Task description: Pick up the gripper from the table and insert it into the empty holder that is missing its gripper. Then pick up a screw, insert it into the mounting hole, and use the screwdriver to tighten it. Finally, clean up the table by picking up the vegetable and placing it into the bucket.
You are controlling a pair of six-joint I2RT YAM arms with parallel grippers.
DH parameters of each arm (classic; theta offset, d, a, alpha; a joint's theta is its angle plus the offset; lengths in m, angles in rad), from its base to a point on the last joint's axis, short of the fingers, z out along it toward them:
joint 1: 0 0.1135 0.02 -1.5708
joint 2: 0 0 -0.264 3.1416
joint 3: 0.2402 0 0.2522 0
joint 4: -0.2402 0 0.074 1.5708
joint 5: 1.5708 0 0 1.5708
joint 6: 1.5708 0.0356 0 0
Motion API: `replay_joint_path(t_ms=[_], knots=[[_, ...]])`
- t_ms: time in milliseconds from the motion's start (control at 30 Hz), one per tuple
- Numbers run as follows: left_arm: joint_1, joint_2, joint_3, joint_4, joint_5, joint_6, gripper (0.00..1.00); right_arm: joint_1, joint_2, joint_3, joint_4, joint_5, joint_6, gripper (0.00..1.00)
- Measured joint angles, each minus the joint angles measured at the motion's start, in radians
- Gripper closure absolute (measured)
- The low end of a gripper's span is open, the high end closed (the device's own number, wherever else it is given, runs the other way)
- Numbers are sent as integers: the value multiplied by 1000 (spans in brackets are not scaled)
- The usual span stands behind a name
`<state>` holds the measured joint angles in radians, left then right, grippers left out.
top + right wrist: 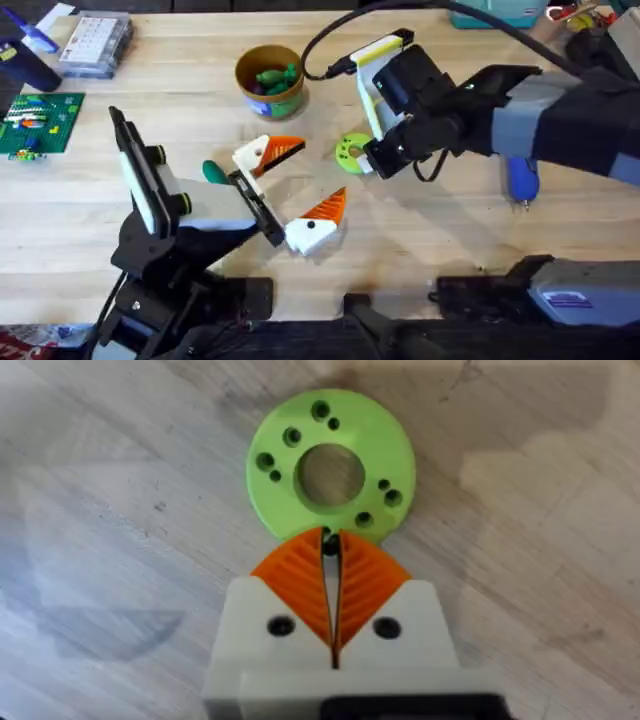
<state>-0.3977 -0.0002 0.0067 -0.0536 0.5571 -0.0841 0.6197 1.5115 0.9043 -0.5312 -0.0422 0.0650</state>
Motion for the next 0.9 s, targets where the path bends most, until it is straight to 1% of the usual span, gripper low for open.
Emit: replay_joint_path(t_ms=[67, 267, 367, 467, 600, 733, 900], knots=[[0, 0, 0, 0, 0, 0, 12, 0, 2, 0, 1, -1, 2, 996], [0, 0, 0, 0, 0, 0, 11, 0, 2, 2, -2, -1, 2, 997], [0, 0, 0, 0, 0, 0, 11, -1, 3, 19, -32, -1, 2, 998], [0, 0, 0, 0, 0, 0, 11, -8, 2, 69, -90, -2, 2, 998], [0, 0, 0, 0, 0, 0, 11, -31, -6, 171, -203, -3, 1, 998], [0, 0, 0, 0, 0, 0, 11, -58, -52, 253, -297, -3, 1, 998], [0, 0, 0, 0, 0, 0, 11, -67, -108, 310, -344, -3, 1, 998]])
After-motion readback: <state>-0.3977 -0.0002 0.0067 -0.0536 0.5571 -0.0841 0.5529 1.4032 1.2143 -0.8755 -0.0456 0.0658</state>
